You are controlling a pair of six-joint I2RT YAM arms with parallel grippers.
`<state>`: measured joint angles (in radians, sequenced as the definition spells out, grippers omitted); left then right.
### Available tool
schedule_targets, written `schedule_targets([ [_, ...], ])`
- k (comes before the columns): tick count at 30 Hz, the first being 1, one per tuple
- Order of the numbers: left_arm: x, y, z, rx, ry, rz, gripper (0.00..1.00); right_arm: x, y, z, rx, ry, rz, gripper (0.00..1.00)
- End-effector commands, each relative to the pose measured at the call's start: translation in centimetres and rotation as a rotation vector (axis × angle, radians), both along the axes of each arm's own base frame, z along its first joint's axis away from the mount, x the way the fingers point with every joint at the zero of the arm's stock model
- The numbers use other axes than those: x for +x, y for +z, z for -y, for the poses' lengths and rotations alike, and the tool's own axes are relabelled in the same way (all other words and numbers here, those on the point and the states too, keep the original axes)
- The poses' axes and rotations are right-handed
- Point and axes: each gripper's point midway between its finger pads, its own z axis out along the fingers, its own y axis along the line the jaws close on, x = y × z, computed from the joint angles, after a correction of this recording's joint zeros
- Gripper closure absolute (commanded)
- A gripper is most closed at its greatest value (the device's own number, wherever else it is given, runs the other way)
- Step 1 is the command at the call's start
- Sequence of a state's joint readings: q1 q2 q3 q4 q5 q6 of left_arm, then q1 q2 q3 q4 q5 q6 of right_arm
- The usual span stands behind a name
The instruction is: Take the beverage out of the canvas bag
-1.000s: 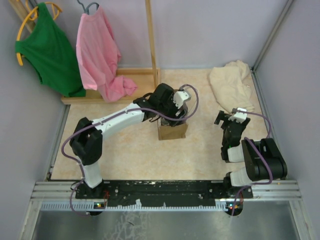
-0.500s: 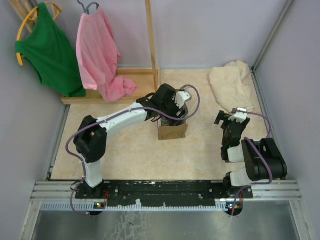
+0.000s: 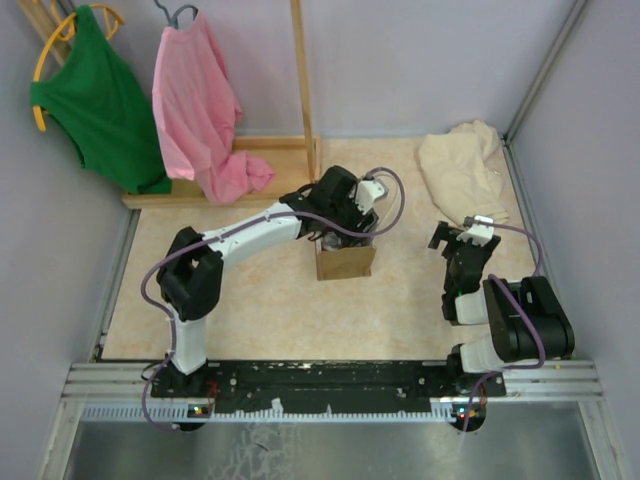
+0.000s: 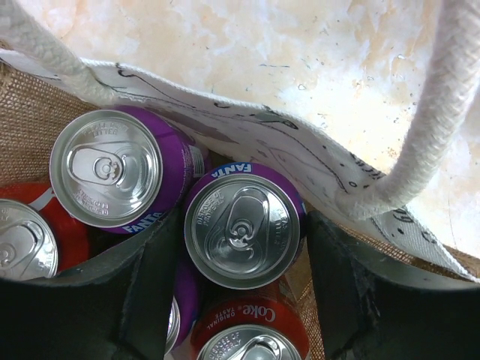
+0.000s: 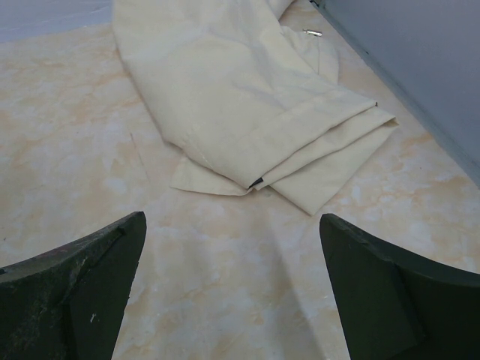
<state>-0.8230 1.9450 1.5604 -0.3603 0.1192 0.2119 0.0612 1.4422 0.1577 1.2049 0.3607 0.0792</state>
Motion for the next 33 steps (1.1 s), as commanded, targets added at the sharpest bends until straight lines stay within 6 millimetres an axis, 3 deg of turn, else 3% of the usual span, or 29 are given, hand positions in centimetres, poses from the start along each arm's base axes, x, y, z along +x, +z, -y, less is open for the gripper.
schedule_targets([
  [1,-0.4,-2.9,-0.5,0.07,0.019,-0.064,0.42,0.4,1.2,0.1,-0.008,-0.002,0.045,0.01],
  [8,-1.3,-4.3,-1.4,0.126,0.029,-0.128,0.46,0.4,1.2,0.1,-0.008,-0.004,0.046,0.01],
  [17,-1.8,-4.8,-2.7,0.176,0.059,-0.15,1.0,0.4,1.2,0.1,-0.008,-0.002,0.045,0.01],
  [25,-1.4,-4.9,-3.1,0.183,0.078,-0.136,1.0,0.4,1.2,0.1,-0.008,-0.003,0.045,0.01],
  [28,-1.5,-5.5,-3.4,0.197,0.083,-0.147,0.79,0.4,1.2,0.1,-0.008,-0.002,0.045,0.01],
  [33,-1.7,-6.0,-3.7,0.21,0.089,-0.159,0.64,0.4,1.2,0.1,-0.007,-0.003,0.045,0.01],
])
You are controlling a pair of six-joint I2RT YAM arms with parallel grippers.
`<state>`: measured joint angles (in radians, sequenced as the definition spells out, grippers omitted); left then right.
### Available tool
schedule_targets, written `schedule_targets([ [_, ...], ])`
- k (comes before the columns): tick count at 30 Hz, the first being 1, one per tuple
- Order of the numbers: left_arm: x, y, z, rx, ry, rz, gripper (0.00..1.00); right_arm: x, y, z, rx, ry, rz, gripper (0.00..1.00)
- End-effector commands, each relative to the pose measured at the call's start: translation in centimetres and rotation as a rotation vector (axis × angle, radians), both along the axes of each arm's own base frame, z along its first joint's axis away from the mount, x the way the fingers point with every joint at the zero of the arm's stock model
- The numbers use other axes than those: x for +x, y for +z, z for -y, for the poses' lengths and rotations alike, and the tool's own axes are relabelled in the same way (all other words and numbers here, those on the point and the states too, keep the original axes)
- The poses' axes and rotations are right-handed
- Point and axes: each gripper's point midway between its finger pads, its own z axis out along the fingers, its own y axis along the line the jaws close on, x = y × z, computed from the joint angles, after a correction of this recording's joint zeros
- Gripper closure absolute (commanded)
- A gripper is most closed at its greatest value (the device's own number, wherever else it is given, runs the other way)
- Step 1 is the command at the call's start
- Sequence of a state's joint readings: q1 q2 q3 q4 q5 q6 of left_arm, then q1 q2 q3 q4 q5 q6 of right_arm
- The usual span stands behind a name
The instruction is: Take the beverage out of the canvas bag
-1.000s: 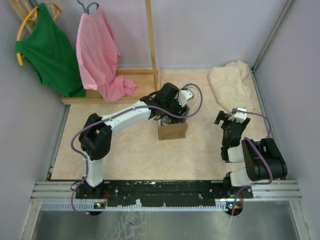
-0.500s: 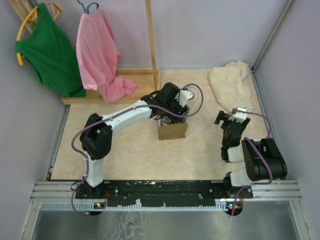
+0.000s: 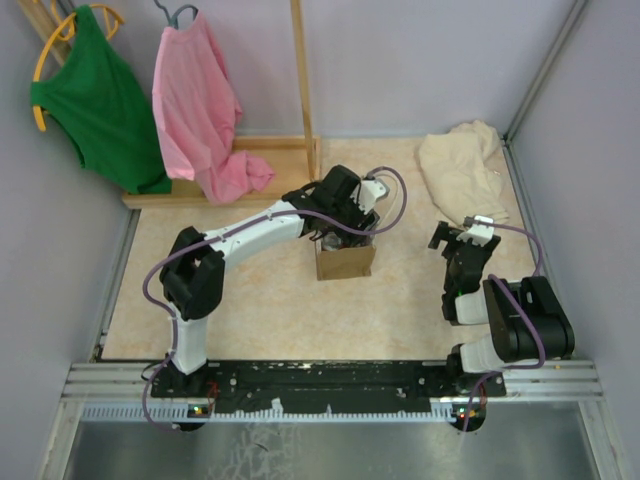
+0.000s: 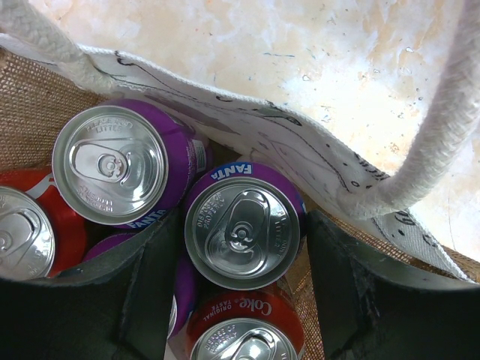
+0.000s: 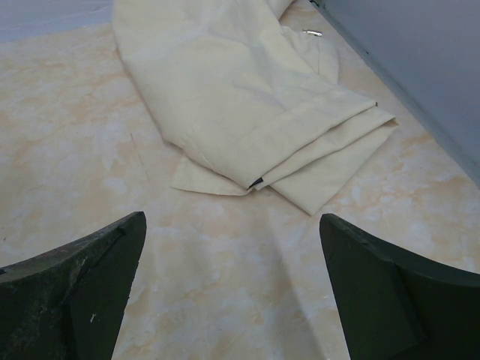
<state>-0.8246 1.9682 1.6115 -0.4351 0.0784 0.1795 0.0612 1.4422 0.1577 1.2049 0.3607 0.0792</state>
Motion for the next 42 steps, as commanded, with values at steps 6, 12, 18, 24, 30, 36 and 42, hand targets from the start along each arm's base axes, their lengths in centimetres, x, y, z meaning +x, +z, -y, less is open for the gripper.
schedule_targets([
  [6,-1.6,-5.7,-3.1,0.167,0.046,-0.125,0.56,0.4,1.2,0.1,-0.007,-0.004,0.046,0.01],
  [12,-1.6,-6.3,-3.2,0.168,0.049,-0.134,0.82,0.4,1.2,0.1,-0.007,-0.003,0.046,0.01],
  [18,-0.8,-4.3,-3.1,0.123,0.071,-0.094,1.0,0.4,1.2,0.1,-0.008,-0.002,0.045,0.01],
  [24,1.2,2.2,-2.4,-0.021,0.096,0.036,1.0,0.4,1.2,0.1,-0.008,-0.003,0.045,0.01],
  [30,2.5,11.3,-1.6,-0.169,0.084,0.212,1.0,0.4,1.2,0.1,-0.008,-0.003,0.045,0.01],
  [36,3.2,15.6,-1.7,-0.185,0.08,0.28,1.0,0.4,1.2,0.1,-0.008,-0.003,0.045,0.01],
  [42,4.0,18.6,-2.3,-0.153,0.086,0.306,1.0,0.4,1.2,0.1,-0.008,-0.003,0.045,0.01],
])
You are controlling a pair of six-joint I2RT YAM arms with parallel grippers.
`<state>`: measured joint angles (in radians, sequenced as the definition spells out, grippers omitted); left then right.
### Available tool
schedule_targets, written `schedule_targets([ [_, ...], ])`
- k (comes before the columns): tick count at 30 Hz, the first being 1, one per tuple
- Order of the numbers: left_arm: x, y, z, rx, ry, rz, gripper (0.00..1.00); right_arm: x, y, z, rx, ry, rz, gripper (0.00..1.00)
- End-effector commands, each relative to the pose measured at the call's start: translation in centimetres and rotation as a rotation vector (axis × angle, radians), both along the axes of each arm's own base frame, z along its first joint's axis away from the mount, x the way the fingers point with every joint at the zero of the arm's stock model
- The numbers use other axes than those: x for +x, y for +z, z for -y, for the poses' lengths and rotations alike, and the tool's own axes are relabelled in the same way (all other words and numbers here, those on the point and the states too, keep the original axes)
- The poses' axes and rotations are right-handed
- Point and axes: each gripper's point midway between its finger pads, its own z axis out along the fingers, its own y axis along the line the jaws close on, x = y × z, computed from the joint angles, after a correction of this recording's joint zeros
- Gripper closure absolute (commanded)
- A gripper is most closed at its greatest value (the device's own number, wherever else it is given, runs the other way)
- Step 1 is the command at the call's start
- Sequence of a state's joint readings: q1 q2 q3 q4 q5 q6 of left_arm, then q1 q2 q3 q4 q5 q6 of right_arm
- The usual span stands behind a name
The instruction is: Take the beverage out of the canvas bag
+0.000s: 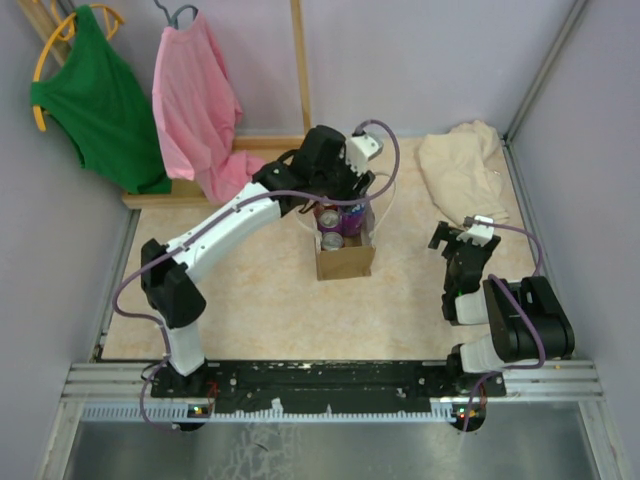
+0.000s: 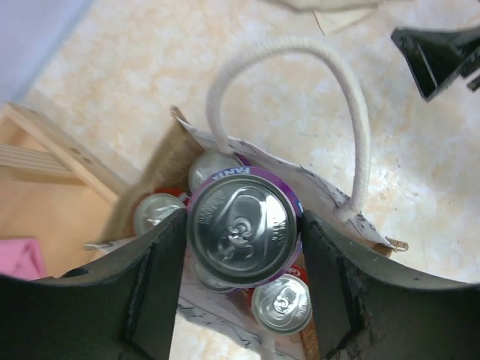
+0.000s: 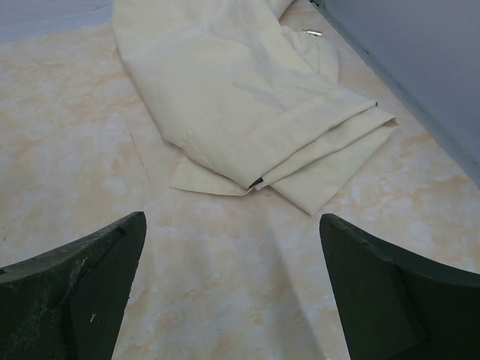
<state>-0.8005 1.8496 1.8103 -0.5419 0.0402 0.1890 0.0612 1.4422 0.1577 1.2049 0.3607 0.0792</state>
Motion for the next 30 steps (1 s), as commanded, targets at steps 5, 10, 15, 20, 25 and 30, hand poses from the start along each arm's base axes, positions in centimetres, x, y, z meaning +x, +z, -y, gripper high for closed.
schedule_targets([
  [5,2.9,7.8,-2.8,0.015,0.084,0.178,1.0,0.4,1.2,0.1,-0.007,-0.003,0.046,0.01],
  [10,3.0,7.6,-3.4,0.009,0.089,0.164,1.0,0.4,1.2,0.1,-0.007,-0.002,0.046,0.01],
  [15,3.1,5.6,-3.3,0.003,0.104,0.131,0.76,0.4,1.2,0.1,-0.008,-0.002,0.045,0.01],
  [20,3.9,5.5,-3.1,-0.011,0.137,0.144,0.3,0.4,1.2,0.1,-0.009,-0.002,0.045,0.01],
  [25,3.9,6.3,-3.0,-0.032,0.133,0.16,0.1,0.4,1.2,0.1,-0.009,-0.002,0.045,0.01],
  [30,3.6,4.0,-3.0,0.013,0.121,0.108,0.01,0.4,1.2,0.1,-0.009,-0.001,0.045,0.01],
])
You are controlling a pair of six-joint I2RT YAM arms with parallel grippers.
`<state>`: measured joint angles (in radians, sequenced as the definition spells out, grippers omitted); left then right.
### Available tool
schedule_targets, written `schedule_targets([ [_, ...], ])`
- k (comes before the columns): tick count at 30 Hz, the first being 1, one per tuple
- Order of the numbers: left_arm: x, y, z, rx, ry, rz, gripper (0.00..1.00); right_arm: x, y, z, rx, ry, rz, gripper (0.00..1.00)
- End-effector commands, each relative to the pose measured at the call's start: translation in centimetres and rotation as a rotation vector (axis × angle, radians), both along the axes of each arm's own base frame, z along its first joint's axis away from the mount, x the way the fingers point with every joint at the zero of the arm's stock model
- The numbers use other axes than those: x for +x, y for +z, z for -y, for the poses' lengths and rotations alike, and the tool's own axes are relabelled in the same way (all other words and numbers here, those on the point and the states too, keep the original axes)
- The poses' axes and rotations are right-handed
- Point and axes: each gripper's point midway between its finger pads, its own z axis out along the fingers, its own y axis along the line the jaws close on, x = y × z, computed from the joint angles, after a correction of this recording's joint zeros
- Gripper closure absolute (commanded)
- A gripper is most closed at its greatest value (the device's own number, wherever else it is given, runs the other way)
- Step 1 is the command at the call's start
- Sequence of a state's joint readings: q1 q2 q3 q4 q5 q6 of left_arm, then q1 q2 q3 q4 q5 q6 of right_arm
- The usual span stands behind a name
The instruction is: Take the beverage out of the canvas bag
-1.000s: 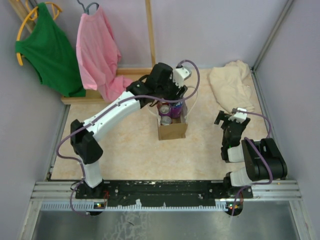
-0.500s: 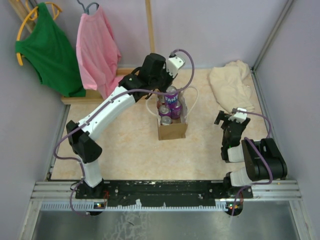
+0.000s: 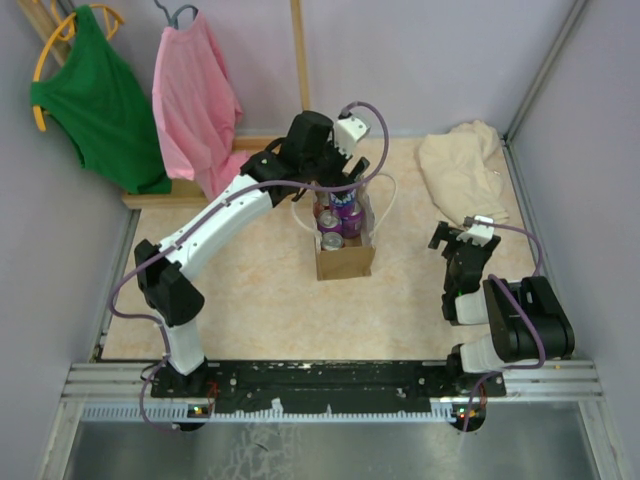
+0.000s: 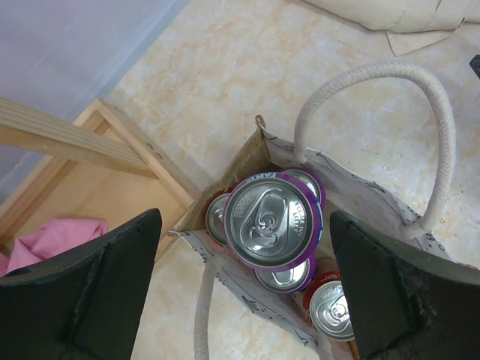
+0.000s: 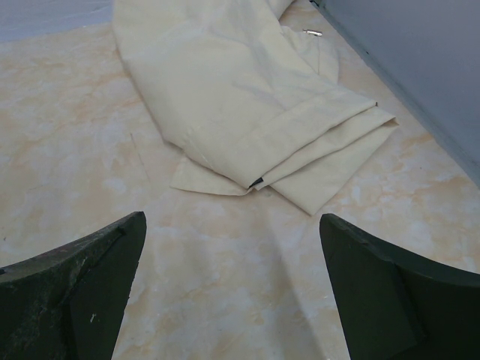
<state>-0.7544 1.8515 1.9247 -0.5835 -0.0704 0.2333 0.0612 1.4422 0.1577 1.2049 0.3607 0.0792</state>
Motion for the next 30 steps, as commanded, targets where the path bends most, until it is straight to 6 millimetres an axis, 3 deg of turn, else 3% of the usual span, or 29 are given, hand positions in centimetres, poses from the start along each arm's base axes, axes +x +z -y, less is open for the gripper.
schedule_targets([
  [1,0.1,-0.8,0.0,0.003,0.006,-0.019,0.01,0.4,1.2,0.1,-0.009,-0.003,0.045,0.01],
  [11,0.6,-4.8,-0.3,0.001,0.029,-0.068,0.01,0.4,1.2,0.1,-0.01,-0.003,0.045,0.01],
  [15,0.7,-5.5,-0.5,-0.022,0.034,-0.076,0.01,0.4,1.2,0.1,-0.009,-0.003,0.045,0.01],
  [22,1.1,-6.1,-0.4,-0.017,0.037,-0.083,0.13,0.4,1.2,0.1,-0.008,-0.002,0.046,0.01],
  [28,1.1,-6.1,-0.2,-0.032,0.035,-0.087,0.16,0.4,1.2,0.1,-0.009,-0.002,0.045,0.01],
  [30,1.0,-6.1,-0.2,-0.032,0.031,-0.09,0.26,0.4,1.2,0.1,-0.009,-0.002,0.045,0.01],
])
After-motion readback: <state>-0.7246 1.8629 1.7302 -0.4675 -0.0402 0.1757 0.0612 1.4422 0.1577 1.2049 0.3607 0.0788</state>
